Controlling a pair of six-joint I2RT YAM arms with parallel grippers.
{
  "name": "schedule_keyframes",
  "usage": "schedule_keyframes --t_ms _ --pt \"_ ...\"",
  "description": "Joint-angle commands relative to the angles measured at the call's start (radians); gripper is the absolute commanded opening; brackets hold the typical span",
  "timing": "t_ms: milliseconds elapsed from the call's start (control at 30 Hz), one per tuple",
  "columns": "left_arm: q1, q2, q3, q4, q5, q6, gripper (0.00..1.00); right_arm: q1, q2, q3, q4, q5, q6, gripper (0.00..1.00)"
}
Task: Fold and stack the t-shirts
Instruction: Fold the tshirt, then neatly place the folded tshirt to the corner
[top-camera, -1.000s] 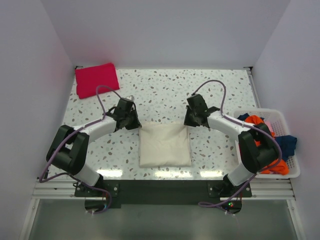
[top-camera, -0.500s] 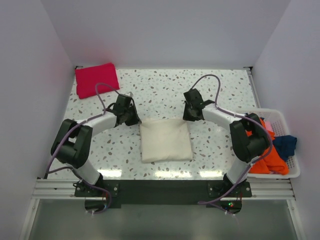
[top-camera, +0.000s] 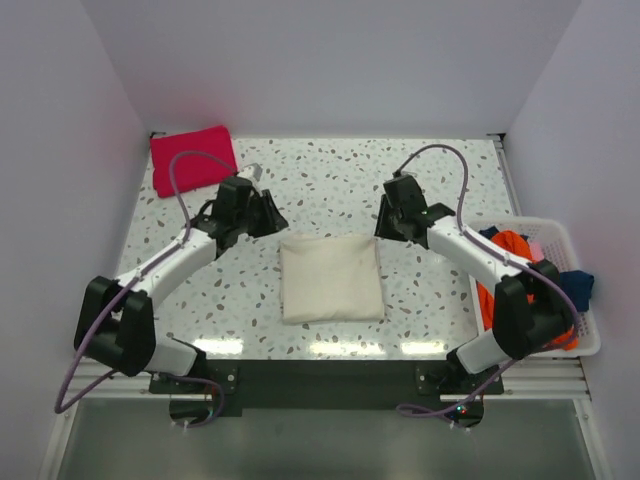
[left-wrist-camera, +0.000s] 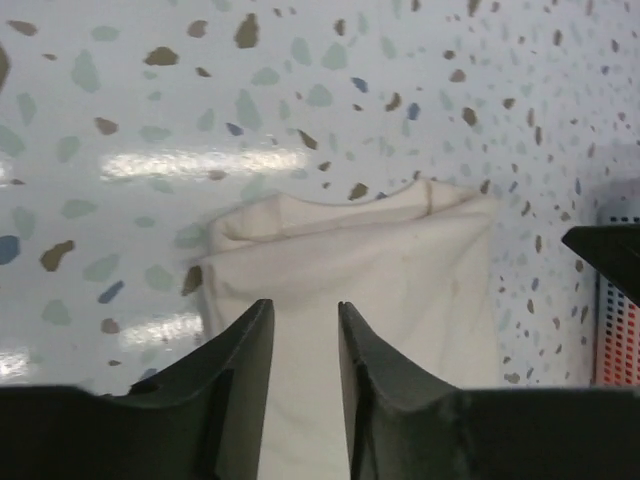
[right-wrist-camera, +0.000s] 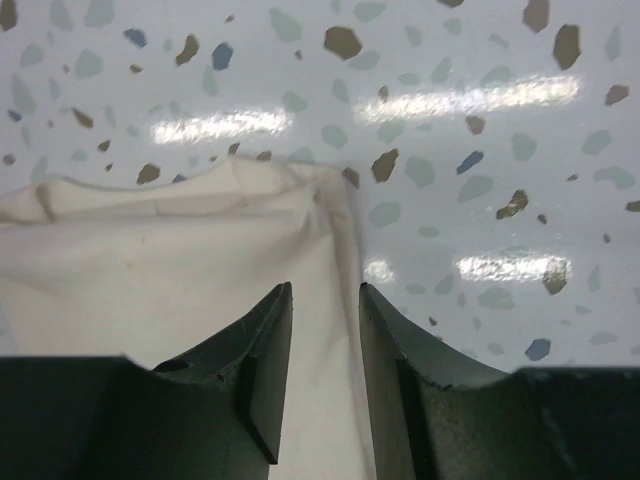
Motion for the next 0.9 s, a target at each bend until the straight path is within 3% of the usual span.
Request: schedule_keyframes --t_ms 0,133,367,733,867 --pt "-0.152 -0.056 -0.061 0.007 0.070 -0.025 0.32 0.072 -0.084 -0.093 0.019 -0.049 0.046 0.35" --pt "-0.279 -0.047 -0.141 0.120 0.139 -0.092 0.21 0.094 -0.100 -0.185 0.094 -0.118 0.085 0.29" --pt "-0.436 0.042 -0.224 0.261 0.195 -0.117 0.17 0.091 -0.032 -0.269 0.131 -0.135 0.109 0.26" --pt "-0.482 0.129 -0.261 0.139 0.100 -0.068 0.18 0.088 -0.060 -0.306 0.082 -0.072 0.100 0.25" --pt "-0.481 0.079 -0.233 0.128 0.102 -0.060 0.27 0.089 -0.123 -0.274 0.027 -0.049 0.080 0.27"
